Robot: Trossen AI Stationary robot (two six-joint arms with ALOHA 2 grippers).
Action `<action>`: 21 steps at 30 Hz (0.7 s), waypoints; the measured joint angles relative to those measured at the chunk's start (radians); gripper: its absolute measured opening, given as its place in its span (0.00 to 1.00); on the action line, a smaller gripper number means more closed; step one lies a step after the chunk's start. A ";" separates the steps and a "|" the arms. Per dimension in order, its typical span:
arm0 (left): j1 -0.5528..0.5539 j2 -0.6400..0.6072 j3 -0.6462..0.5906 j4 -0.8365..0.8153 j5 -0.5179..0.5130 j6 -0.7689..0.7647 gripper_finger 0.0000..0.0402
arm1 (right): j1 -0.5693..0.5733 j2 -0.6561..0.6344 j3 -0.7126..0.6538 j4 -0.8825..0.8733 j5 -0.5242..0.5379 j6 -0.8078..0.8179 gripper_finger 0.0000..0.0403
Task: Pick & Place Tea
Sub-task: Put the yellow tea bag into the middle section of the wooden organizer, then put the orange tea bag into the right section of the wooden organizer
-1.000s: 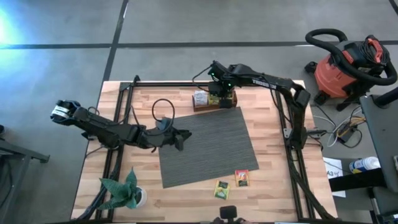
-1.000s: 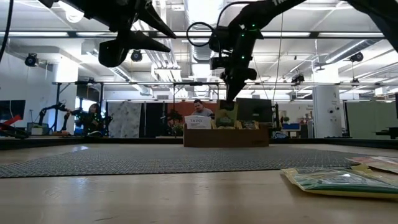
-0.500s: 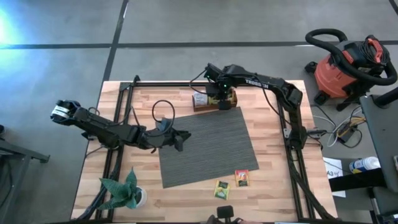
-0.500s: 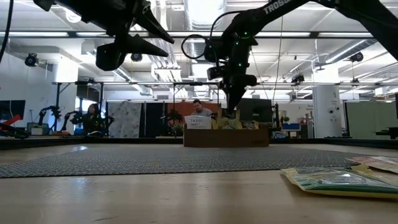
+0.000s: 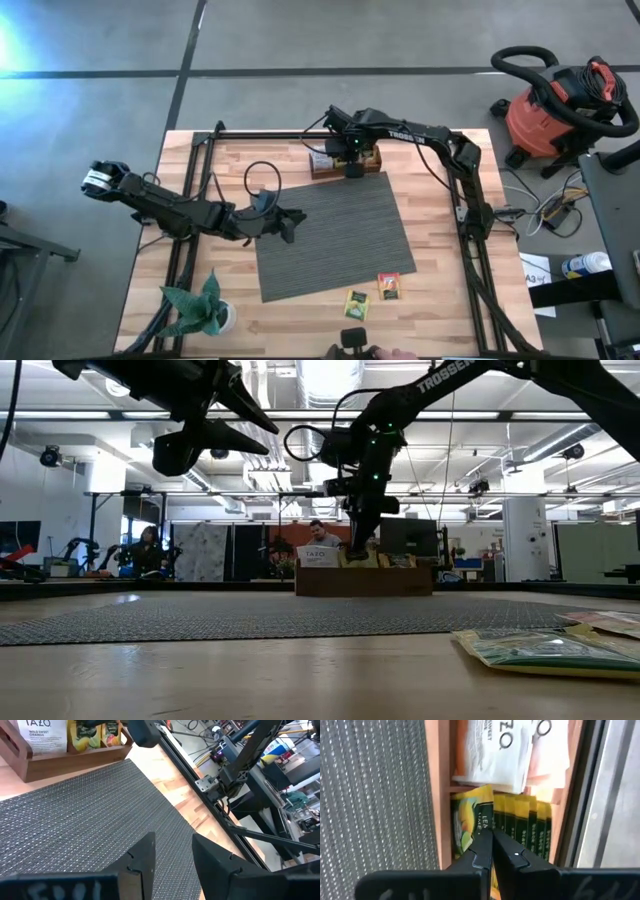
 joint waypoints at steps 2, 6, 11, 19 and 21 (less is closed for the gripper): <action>0.000 0.000 0.000 0.000 0.000 0.000 0.31 | 0.000 0.000 0.002 0.001 0.003 0.000 0.03; 0.000 0.000 0.000 0.000 -0.001 0.007 0.31 | 0.000 0.000 0.002 -0.003 0.027 0.011 0.10; 0.000 0.000 0.000 0.000 -0.002 0.027 0.31 | 0.002 -0.008 0.002 -0.008 0.035 0.060 0.24; 0.000 0.000 0.000 0.000 0.006 0.032 0.31 | 0.020 -0.130 0.000 -0.049 0.049 0.194 0.36; 0.000 0.000 0.000 0.001 0.033 0.034 0.31 | 0.032 -0.185 -0.014 -0.072 0.043 0.266 0.35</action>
